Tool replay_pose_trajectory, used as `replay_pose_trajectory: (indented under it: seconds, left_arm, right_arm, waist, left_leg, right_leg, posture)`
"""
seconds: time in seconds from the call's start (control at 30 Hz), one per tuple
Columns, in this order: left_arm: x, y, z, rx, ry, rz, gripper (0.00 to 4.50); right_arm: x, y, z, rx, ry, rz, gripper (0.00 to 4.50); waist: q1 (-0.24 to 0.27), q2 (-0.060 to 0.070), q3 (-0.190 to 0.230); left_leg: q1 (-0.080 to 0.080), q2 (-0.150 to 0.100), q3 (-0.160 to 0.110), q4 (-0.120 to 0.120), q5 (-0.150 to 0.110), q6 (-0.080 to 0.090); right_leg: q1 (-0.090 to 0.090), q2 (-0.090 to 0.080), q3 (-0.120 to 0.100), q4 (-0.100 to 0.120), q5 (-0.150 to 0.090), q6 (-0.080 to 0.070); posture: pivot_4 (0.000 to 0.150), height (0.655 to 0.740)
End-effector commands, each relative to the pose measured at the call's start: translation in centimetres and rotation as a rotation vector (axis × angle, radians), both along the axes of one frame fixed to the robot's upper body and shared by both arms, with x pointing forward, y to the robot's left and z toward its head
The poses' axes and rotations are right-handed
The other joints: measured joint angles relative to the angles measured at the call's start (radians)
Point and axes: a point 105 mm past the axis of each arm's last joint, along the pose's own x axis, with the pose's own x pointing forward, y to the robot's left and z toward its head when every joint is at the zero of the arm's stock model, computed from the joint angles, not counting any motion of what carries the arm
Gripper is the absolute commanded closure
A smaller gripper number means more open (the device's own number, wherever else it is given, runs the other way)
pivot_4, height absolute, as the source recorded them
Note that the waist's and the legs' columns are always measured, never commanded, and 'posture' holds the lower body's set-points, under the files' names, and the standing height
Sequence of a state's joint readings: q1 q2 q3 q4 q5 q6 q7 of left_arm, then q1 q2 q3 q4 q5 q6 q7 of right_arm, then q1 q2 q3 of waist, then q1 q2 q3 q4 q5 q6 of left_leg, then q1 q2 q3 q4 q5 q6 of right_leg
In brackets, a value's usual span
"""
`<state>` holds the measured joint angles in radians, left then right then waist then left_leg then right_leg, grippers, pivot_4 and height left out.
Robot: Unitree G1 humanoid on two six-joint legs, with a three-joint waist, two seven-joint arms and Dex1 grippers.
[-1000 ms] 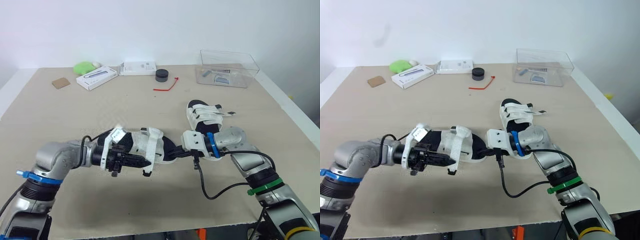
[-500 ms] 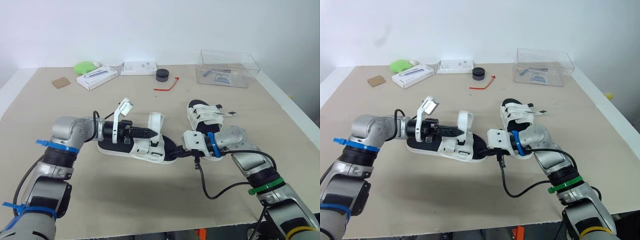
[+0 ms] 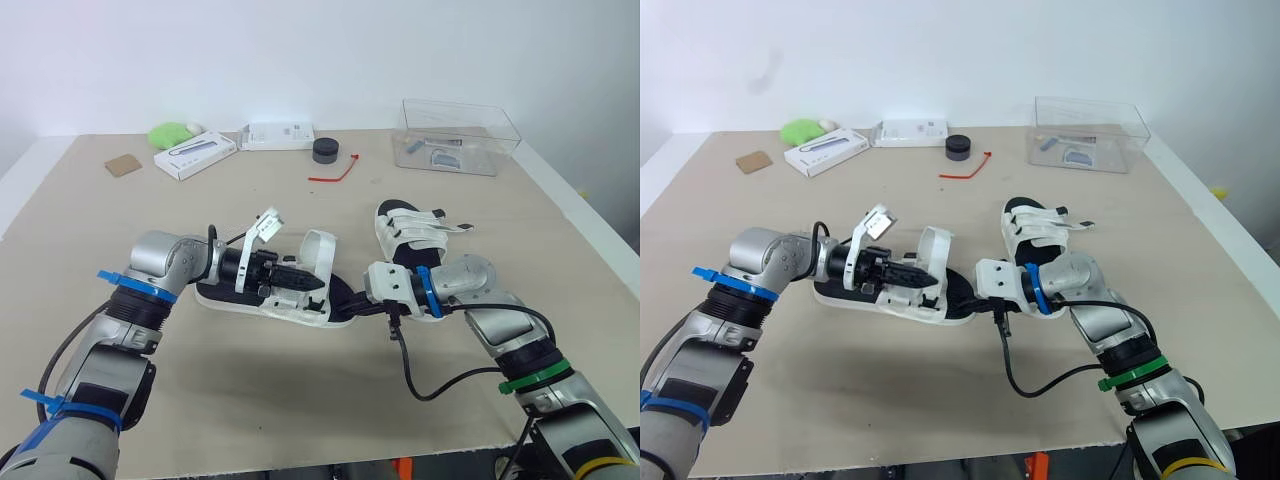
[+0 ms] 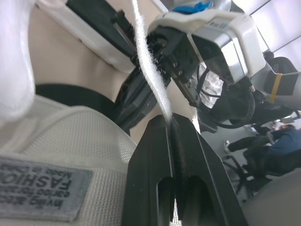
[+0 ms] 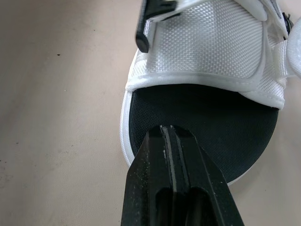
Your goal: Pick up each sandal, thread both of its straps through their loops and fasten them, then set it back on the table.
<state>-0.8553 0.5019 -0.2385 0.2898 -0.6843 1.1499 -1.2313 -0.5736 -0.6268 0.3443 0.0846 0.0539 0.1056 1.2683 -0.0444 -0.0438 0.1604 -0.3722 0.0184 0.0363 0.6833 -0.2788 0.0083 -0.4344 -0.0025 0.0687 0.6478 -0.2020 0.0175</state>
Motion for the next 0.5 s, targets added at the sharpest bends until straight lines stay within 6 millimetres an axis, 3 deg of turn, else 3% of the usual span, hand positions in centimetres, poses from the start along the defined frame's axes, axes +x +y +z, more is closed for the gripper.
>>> replay_pose_trajectory:
  seconds: [0.03,0.5]
  left_arm:
    - [-0.3,-0.1,0.1,0.041,-0.037,-0.022,4.42]
    - [-0.4,-0.1,-1.1,0.082,-0.131,-0.016,4.42]
  right_arm:
    - [-0.1,-1.1,-2.1,-0.073,0.064,-0.038,4.50]
    - [-0.1,-0.6,-2.2,-0.073,0.064,-0.018,4.50]
  waist:
    - [0.000,0.000,0.000]
    - [0.000,0.000,0.000]
  left_leg:
    - [0.000,0.000,0.000,0.000,0.000,0.000]
    - [0.001,0.000,0.000,0.000,0.000,0.000]
  right_leg:
    - [0.000,0.000,0.000,0.000,0.000,0.000]
    - [0.000,0.000,0.000,0.000,0.000,0.000]
  posture:
    - [0.150,0.7400]
    - [0.150,0.7400]
